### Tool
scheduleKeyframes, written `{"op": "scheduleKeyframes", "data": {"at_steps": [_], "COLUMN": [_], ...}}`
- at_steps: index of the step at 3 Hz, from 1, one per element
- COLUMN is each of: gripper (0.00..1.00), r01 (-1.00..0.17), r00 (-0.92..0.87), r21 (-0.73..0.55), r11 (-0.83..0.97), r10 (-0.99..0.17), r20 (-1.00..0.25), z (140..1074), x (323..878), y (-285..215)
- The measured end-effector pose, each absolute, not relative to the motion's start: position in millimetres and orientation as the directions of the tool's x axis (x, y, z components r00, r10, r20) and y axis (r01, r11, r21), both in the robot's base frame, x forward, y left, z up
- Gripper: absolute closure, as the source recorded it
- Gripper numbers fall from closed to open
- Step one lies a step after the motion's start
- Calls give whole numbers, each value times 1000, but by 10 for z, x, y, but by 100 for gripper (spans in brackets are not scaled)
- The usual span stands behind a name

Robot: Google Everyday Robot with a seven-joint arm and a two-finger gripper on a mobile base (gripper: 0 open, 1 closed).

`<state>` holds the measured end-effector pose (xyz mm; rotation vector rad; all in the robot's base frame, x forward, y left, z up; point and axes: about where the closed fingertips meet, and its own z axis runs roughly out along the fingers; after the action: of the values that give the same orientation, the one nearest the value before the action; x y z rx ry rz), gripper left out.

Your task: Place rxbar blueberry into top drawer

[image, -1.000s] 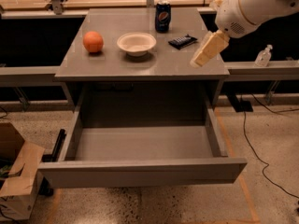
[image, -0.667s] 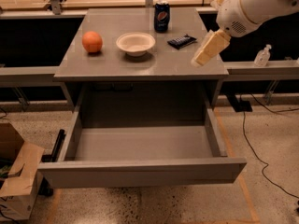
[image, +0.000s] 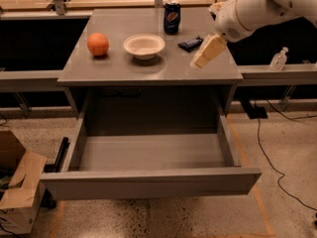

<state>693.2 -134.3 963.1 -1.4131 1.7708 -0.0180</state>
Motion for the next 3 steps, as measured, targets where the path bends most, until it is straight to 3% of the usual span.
{"op": "scheduleKeyframes", "data": {"at_steps": [2,3], "gripper": [0,0], "r01": [-760,-756], "r00": [3,7], "r21": [-507,-511], "r11": [408,409], "r10": [-777,-775], "r20": [-630,-632], "z": [9396,9432], "x": [7882,7889], "y": [-1315,-1321]}}
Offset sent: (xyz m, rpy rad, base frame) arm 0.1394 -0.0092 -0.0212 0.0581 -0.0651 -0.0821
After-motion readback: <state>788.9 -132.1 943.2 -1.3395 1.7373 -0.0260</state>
